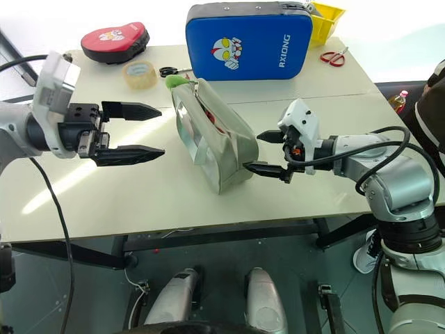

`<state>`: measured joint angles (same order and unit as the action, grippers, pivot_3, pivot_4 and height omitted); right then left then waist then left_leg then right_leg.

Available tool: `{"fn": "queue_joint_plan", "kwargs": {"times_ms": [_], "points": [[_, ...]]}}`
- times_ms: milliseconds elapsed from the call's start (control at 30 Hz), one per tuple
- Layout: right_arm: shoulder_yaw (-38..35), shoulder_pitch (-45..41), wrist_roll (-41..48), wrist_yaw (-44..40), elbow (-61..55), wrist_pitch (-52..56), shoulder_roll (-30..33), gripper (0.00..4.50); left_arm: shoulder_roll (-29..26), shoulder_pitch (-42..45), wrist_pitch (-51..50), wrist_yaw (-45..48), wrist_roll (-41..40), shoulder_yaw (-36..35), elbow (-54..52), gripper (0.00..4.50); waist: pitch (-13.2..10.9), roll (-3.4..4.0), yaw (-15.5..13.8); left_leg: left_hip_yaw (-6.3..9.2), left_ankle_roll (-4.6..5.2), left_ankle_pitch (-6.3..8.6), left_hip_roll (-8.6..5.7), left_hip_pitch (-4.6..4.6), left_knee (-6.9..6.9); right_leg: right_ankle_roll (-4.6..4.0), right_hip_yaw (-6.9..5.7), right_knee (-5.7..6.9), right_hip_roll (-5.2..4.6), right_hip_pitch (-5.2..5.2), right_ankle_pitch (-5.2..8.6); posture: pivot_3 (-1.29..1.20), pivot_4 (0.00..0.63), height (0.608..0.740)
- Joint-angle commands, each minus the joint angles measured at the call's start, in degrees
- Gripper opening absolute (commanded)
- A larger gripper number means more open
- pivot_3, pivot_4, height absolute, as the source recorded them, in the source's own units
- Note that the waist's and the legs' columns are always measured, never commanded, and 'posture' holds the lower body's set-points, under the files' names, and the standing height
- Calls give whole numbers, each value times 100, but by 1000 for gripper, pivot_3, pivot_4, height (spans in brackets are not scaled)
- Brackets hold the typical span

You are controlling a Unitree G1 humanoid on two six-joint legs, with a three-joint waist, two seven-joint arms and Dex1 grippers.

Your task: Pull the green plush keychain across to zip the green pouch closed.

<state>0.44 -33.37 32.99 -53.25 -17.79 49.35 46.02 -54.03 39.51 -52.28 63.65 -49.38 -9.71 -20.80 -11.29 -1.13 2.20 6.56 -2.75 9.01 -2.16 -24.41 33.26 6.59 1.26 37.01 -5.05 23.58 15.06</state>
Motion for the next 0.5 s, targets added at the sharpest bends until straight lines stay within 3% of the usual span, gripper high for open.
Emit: {"fn": "queue_joint_plan", "kwargs": {"times_ms": [33, 200, 367, 500], "points": [[-38, -25, 53, 63, -176, -11, -47, 4500, -182, 137, 108, 76, 21, -32, -17, 4469, 0, 0, 14, 0, 0, 0, 0, 0, 0, 0, 0, 1, 1, 0, 0, 0, 150, 740], [61, -76, -65, 125, -33, -106, -131, 4500, -290, 76, 278, 132, 193, -8, 75, 4469, 0, 0, 15, 0, 0, 0, 0, 0, 0, 0, 0, 0, 1, 0, 0, 0, 150, 740], [293, -175, -523, 165, 371, -527, -181, 2117, -286, -1, 375, 88, 316, 2, 88, 4500, 0, 0, 10, 0, 0, 0, 0, 0, 0, -1, 0, 0, 1, -1, 0, 0, 150, 740], [661, -712, -1382, -82, 1353, -1611, -27, 37, -311, -43, 435, 70, 385, -37, 164, 4500, 0, 0, 21, 0, 0, 0, -1, 1, 1, -1, 0, 0, 1, -1, 0, 0, 150, 740]]}}
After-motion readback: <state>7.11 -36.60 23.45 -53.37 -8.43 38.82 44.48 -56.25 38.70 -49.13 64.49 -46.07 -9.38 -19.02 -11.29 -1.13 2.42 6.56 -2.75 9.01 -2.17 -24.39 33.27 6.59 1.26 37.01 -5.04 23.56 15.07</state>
